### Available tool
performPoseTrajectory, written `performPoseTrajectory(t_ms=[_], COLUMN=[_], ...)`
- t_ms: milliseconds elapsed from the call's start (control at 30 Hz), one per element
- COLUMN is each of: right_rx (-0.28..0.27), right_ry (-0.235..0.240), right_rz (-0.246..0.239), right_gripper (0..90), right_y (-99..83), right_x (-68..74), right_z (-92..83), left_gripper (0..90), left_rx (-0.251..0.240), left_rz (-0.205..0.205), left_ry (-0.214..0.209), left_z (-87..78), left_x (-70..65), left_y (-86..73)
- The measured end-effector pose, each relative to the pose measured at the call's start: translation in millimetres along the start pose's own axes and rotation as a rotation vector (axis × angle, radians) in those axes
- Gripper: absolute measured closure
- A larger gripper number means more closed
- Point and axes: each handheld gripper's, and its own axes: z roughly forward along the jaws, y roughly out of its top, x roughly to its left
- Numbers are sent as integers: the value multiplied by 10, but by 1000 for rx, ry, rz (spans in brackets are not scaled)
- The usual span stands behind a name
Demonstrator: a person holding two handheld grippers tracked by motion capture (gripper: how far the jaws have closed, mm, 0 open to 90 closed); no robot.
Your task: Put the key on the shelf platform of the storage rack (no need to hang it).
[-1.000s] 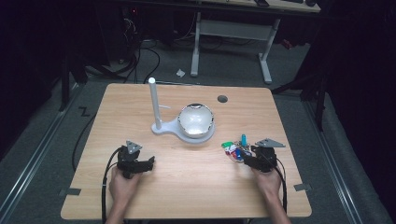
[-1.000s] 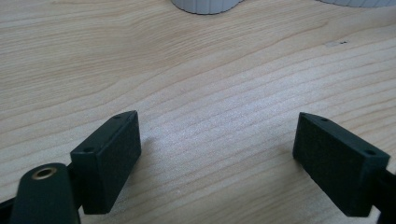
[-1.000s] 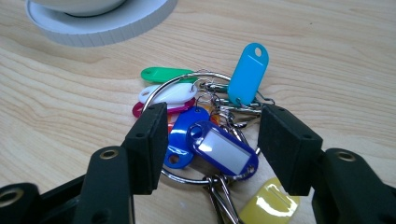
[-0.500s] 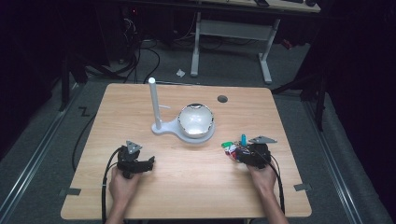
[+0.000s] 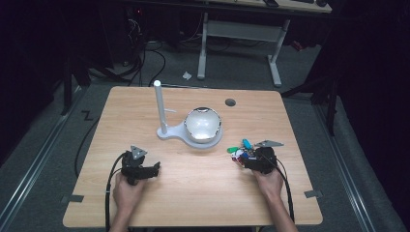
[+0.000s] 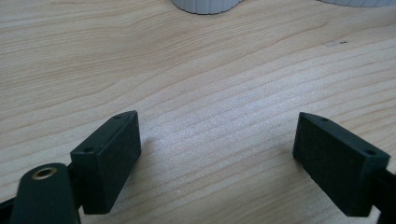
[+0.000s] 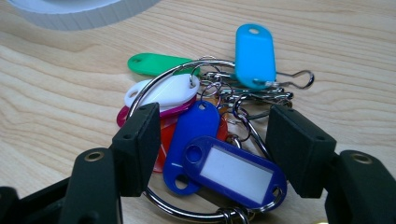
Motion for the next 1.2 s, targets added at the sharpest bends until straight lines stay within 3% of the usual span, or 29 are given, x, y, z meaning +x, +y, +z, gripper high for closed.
performPoseTrajectory(t_ms=[133, 200, 333, 600, 1000, 1200], right_rx=[-4, -7, -11, 2, -19, -29], right_ry=[1, 18, 30, 59, 43, 33], right_rz=[-3, -15, -13, -36, -66, -88], right_gripper=[375, 500, 582, 638, 686, 818], right_y=[5, 10, 9, 59, 53, 57], right_x=[13, 4, -37, -115, -109, -66], right_z=[12, 2, -8, 1, -17, -22], left_gripper=[155, 155, 156, 156, 156, 156], left_rx=[0, 0, 0, -4, -3, -4], left_rz=[1, -2, -2, 1, -1, -8], left_ry=[0, 0, 1, -3, -3, 4], left_z=[0, 0, 0, 10, 9, 0], left_x=[0, -1, -1, -7, -9, -6], left_y=[0, 0, -1, -4, -6, -4])
